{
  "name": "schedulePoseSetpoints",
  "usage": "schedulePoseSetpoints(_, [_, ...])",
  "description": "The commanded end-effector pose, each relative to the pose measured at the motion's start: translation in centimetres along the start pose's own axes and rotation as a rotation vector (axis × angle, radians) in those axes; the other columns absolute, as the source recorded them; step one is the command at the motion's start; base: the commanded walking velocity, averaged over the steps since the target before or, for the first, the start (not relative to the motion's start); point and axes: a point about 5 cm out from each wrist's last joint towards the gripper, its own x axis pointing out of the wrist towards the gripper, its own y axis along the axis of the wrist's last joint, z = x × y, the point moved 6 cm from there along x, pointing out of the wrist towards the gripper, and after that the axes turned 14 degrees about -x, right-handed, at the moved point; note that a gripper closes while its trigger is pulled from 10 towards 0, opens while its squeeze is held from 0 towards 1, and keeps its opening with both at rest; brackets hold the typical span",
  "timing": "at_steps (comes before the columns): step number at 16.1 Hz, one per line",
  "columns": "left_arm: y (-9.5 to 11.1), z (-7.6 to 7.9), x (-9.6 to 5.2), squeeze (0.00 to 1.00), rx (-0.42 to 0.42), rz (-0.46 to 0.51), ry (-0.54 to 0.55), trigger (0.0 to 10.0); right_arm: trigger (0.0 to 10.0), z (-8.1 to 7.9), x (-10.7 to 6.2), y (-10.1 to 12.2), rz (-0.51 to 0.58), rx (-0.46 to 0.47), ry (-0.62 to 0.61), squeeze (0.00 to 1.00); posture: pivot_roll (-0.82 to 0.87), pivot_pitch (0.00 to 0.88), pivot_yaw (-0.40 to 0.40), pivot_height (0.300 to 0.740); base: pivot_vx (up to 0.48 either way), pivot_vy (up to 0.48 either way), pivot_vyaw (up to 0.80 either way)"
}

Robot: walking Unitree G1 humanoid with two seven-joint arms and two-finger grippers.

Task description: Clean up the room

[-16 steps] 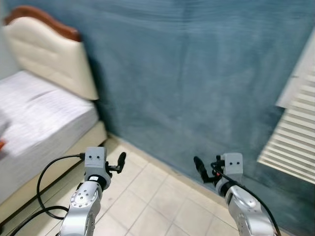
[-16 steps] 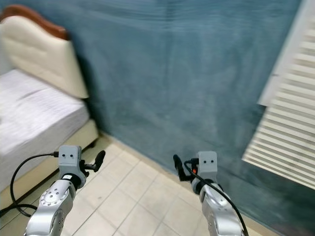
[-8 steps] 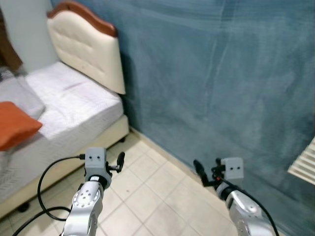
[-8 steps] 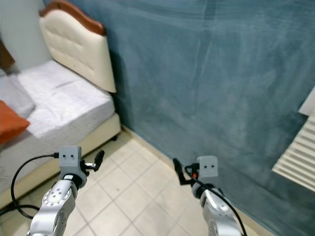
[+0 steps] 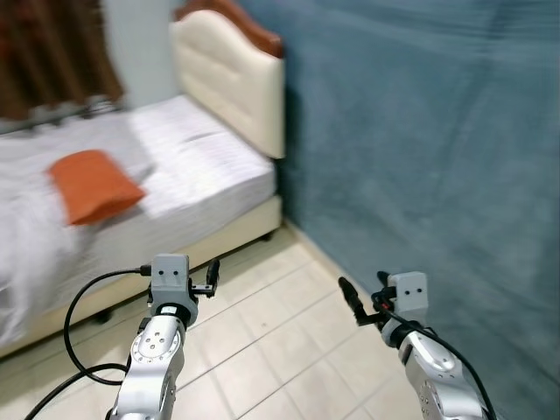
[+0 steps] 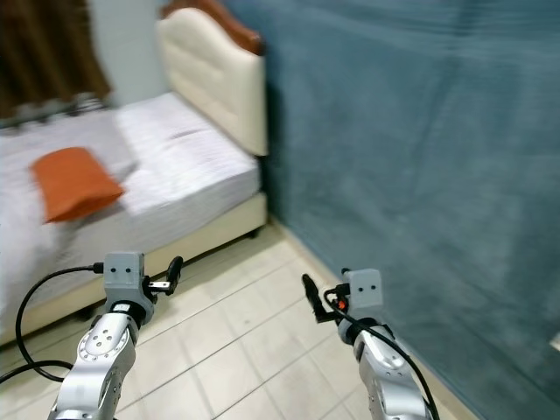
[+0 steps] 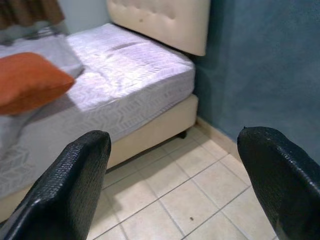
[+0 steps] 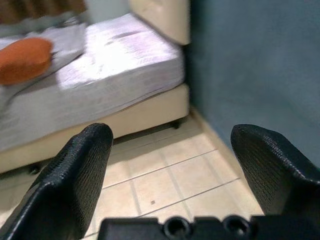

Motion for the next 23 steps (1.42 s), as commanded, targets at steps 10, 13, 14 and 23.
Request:
schedulePoseSetpoints(10, [0.5, -2.1, -0.3, 0.0, 0.003, 0.031, 0.076, 10.0, 10.0, -0.3, 0.9, 1.6, 0.062, 0.012, 0.021, 1.0, 0.05, 0.0, -0.008, 0.74, 0.0, -0.056, 0.57])
schedulePoseSetpoints(13, [1.3, -1.6, -0.3, 0.0, 0.025, 0.066, 0.057, 10.0, 10.0, 0.4, 0.9, 2.0, 0.087, -0.015, -0.013, 1.0, 0.05, 0.0, -0.011, 0.74, 0.0, 0.0, 0.56])
schedulePoseSetpoints(14, [1.5, -1.4, -0.3, 0.0, 0.032, 0.071, 0.049, 10.0, 10.0, 0.6, 0.7, 2.8, 0.129, -0.035, -0.029, 1.0, 0.05, 0.0, -0.011, 0.74, 0.0, 0.0, 0.55])
schedulePoseSetpoints(23, [2.2, -0.6, 0.3, 0.0, 0.025, 0.085, -0.011, 10.0, 10.0, 0.2, 1.8, 2.1, 0.085, -0.035, -0.048, 0.0, 0.06, 0.0, -0.007, 0.74, 0.267, 0.0, 0.22])
